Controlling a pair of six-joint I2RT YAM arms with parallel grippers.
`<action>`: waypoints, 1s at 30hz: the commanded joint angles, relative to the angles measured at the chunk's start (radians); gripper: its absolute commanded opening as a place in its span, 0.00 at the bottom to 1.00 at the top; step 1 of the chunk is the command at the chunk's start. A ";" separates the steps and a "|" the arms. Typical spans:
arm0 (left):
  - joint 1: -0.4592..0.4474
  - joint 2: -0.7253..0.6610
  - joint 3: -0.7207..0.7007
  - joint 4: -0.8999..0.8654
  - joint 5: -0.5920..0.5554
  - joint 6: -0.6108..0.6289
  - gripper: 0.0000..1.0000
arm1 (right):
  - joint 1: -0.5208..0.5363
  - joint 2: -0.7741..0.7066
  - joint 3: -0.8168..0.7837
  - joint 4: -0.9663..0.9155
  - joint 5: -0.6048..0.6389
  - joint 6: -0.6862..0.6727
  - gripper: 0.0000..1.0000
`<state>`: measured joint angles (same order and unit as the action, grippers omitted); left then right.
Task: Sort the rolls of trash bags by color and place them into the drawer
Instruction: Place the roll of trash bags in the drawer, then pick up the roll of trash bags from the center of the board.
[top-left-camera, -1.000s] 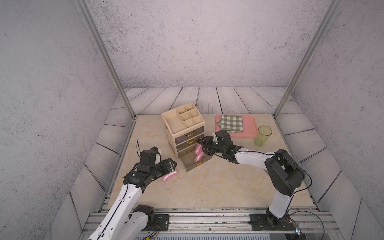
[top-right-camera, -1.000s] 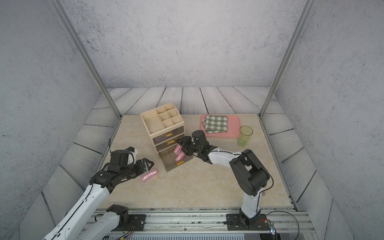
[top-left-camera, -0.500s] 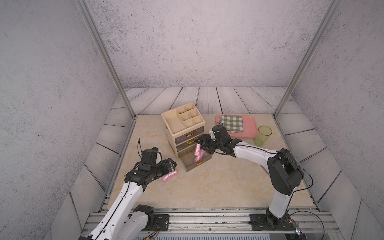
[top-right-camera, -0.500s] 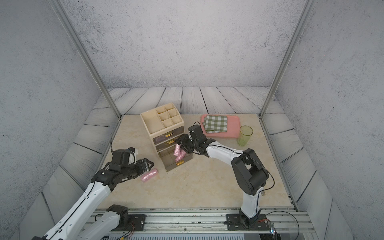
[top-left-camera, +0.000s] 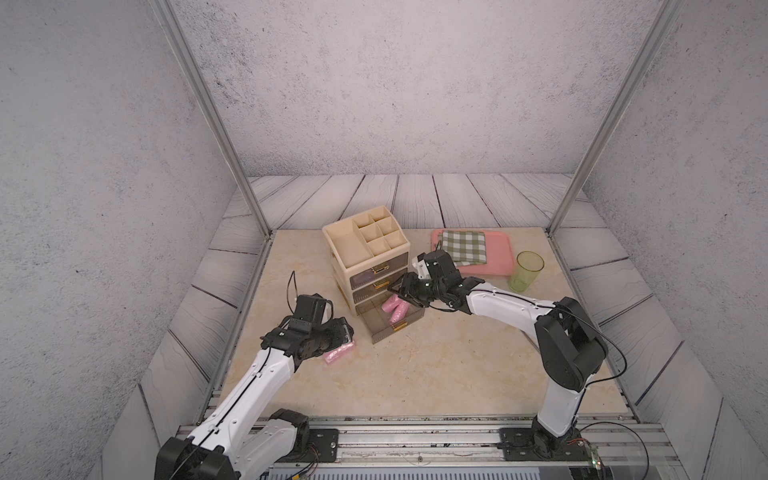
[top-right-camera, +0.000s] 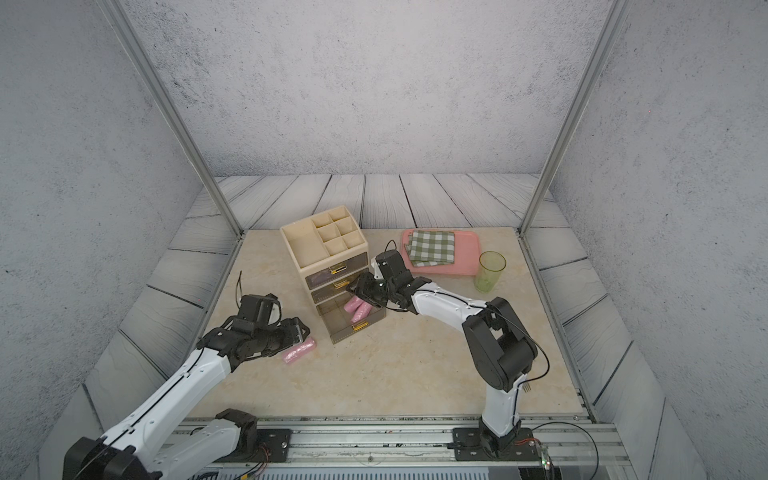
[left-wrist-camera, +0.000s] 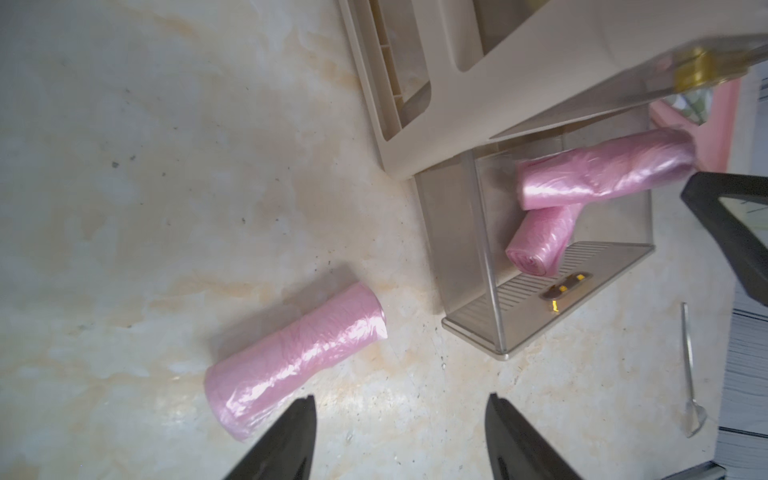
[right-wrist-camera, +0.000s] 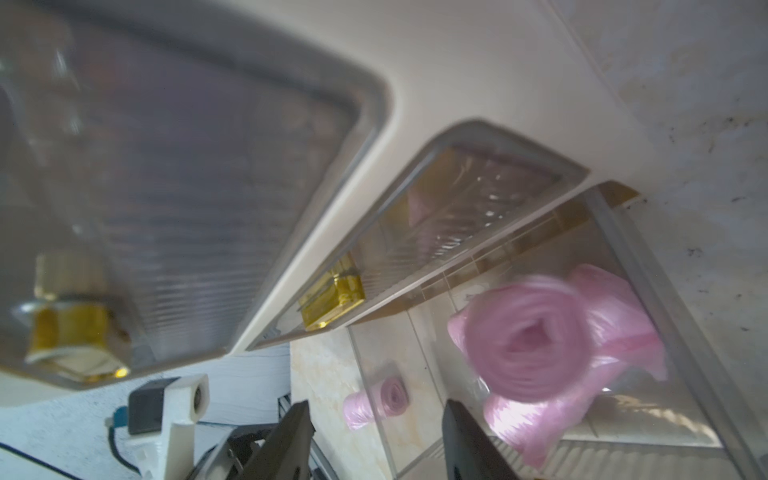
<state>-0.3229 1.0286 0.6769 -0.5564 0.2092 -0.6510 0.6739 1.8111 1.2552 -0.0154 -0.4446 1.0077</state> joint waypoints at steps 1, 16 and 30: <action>-0.055 0.060 0.055 -0.042 -0.125 0.024 0.69 | 0.005 -0.113 0.027 -0.136 0.021 -0.162 0.53; -0.073 0.077 0.033 -0.102 -0.308 0.040 0.73 | -0.016 -0.268 -0.069 -0.189 -0.004 -0.294 0.53; -0.082 0.273 0.009 0.041 -0.252 0.091 0.76 | -0.058 -0.416 -0.191 -0.193 -0.090 -0.289 0.54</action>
<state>-0.3969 1.2922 0.6872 -0.5373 -0.0540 -0.5800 0.6285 1.4494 1.0756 -0.2104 -0.5076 0.7280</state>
